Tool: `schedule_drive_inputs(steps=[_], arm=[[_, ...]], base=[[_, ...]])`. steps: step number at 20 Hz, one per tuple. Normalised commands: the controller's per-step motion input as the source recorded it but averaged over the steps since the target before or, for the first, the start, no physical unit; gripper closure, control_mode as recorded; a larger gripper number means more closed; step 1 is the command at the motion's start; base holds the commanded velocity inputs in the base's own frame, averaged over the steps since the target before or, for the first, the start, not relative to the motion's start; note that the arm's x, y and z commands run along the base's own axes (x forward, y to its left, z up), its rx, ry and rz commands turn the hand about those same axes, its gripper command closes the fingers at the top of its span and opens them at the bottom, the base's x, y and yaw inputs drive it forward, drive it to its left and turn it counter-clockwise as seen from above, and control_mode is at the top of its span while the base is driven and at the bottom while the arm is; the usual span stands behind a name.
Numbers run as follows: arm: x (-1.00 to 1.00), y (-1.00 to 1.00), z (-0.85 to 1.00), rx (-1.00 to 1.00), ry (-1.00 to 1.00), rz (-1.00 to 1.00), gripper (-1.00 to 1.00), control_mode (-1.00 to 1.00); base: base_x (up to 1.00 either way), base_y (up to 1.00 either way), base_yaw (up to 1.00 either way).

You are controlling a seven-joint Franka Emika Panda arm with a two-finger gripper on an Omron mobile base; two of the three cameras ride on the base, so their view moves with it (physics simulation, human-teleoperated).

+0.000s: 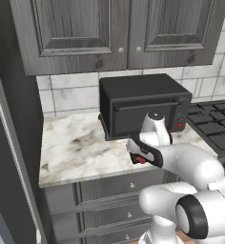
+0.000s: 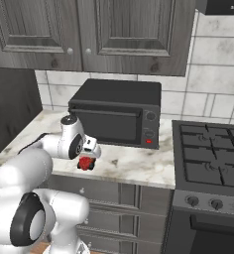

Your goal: Take the steak from the fridge and place it on the digital scale on the counter by the fridge. Wait a few seconds for a reading, then move it to the plate on the dining counter.

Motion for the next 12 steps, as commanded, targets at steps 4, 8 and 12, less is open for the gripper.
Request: schedule_drive_inputs(steps=[4,8,12], arm=[[0.00,0.00,-0.38,0.00,0.00,0.00,-1.00,-1.00],[0.00,0.00,-0.36,0.00,0.00,0.00,-1.00,-1.00],[0.00,0.00,-0.09,0.00,0.00,0.00,-1.00,-1.00]], base=[[0.00,0.00,0.00],[0.00,0.00,0.00],[0.00,0.00,0.00]])
